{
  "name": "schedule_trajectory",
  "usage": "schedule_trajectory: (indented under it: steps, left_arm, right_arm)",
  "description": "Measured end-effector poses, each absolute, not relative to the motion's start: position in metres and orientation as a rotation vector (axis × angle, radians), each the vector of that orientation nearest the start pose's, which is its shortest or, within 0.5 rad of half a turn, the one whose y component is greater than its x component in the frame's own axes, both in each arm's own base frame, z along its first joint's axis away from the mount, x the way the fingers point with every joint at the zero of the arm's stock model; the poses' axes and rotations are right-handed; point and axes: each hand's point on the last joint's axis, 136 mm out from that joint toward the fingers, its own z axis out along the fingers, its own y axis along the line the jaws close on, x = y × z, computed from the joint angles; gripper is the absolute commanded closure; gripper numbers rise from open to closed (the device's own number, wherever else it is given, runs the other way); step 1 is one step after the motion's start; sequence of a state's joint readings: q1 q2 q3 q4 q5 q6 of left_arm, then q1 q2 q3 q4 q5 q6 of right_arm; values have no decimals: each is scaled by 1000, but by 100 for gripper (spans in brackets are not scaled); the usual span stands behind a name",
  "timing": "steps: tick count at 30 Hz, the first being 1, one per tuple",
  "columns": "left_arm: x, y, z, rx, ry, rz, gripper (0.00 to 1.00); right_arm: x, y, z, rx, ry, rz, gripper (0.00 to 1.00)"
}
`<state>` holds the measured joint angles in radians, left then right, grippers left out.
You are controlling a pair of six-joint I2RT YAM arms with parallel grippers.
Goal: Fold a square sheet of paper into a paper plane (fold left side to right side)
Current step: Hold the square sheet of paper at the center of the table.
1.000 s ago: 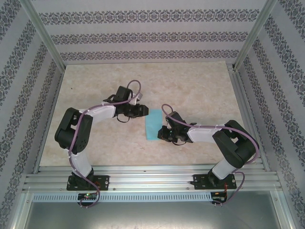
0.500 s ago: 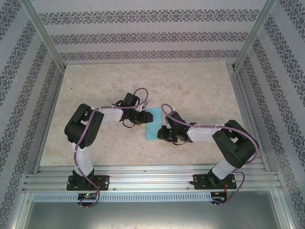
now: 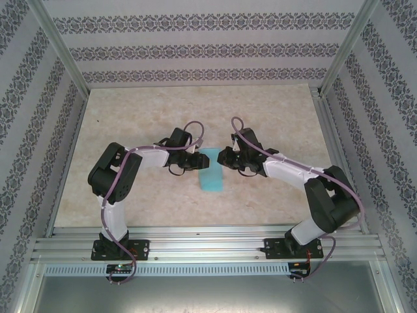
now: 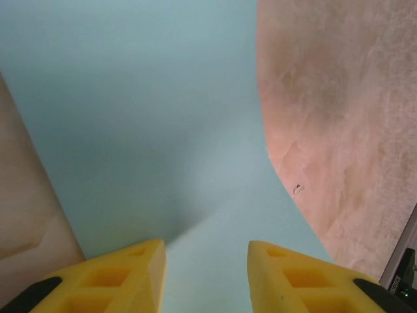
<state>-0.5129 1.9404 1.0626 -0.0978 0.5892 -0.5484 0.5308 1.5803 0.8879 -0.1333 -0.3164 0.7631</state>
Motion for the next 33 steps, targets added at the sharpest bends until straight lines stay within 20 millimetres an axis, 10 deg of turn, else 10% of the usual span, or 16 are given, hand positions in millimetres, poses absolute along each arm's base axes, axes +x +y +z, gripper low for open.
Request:
schedule_trajectory:
  steps: [9, 33]
  left_arm:
    - [336, -299, 29, 217, 2703, -1105, 61]
    - [327, -306, 31, 372, 2675, -1022, 56]
  right_arm:
    - [382, 275, 53, 211, 2602, 970, 88]
    - [381, 274, 14, 178, 2717, 887, 88]
